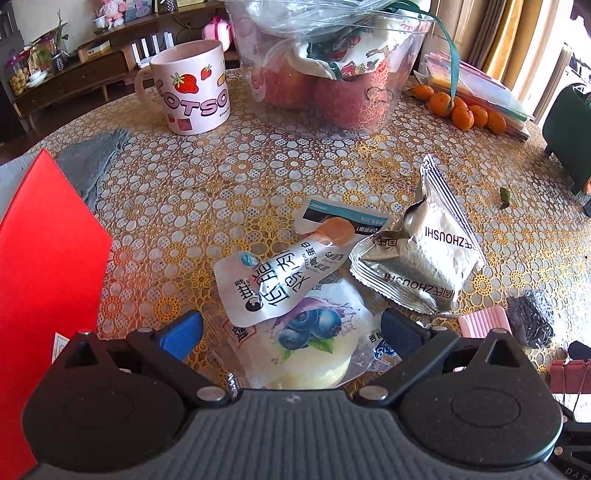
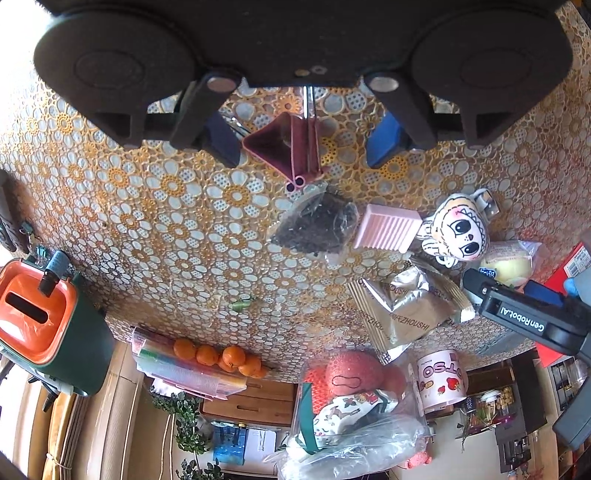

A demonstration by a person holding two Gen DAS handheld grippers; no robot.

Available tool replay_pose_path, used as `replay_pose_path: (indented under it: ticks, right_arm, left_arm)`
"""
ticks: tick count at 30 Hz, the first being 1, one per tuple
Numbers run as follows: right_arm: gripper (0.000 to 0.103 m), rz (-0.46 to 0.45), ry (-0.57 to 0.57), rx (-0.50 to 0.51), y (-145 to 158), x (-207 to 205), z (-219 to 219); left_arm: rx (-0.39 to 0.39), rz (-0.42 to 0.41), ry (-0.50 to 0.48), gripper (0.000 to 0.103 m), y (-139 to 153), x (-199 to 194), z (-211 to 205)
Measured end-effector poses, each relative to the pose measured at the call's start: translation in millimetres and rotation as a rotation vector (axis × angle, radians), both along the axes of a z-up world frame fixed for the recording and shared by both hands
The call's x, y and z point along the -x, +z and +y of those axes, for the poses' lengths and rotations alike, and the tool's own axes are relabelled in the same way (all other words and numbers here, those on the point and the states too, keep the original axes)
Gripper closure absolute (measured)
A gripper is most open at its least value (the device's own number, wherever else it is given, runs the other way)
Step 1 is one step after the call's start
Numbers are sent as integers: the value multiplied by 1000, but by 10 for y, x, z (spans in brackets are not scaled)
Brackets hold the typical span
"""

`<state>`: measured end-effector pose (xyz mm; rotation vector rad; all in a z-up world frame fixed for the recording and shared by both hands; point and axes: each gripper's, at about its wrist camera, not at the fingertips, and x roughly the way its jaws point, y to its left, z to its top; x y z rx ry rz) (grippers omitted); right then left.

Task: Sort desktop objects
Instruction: 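Move left tool toward blueberry bread package while right tool approaches dark red binder clip, then close left tool on blueberry bread package while right tool grips binder clip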

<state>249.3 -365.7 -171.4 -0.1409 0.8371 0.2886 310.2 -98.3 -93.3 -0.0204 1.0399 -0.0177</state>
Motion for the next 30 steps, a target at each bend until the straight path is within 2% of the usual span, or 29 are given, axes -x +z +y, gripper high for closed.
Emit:
replay_pose_path:
  ticks: [4, 9, 11, 15, 22, 30]
  right_arm:
    - [41, 5, 3, -9, 17, 22, 13]
    - [55, 7, -2, -4, 42, 55, 48]
    - [61, 6, -8, 1, 57, 70, 57]
    - [70, -1, -10, 4, 90, 109, 63]
    - [76, -2, -16, 1, 155, 191, 90]
    - [86, -6, -2, -5, 251, 309, 150]
  left_arm:
    - [41, 8, 11, 1, -18, 59, 44]
    - [69, 0, 4, 10, 10, 119, 65]
    - [94, 7, -14, 27, 24, 135, 60]
    - [66, 7, -27, 31, 49, 174, 13]
    - [78, -7, -43, 41, 110, 247, 75]
    - [79, -7, -55, 43, 140, 422, 157]
